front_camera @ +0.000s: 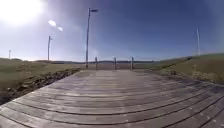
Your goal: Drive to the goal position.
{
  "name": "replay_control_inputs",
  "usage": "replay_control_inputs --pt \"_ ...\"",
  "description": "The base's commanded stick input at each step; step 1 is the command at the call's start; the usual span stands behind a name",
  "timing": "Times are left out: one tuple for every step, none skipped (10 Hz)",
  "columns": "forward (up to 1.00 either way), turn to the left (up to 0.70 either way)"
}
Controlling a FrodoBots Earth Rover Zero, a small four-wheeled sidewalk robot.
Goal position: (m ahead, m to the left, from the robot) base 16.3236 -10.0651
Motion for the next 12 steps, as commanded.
replay_control_inputs --pt "1.00 0.00" --pt "1.00 0.00" --pt "1.00 0.00" --pt "1.00 0.00" --pt "1.00 0.00" --pt "1.00 0.00" --pt "1.00 0.00" --pt "1.00 0.00" --pt "1.00 0.00" --pt "1.00 0.00" --pt "1.00 0.00" --pt "1.00 0.00"
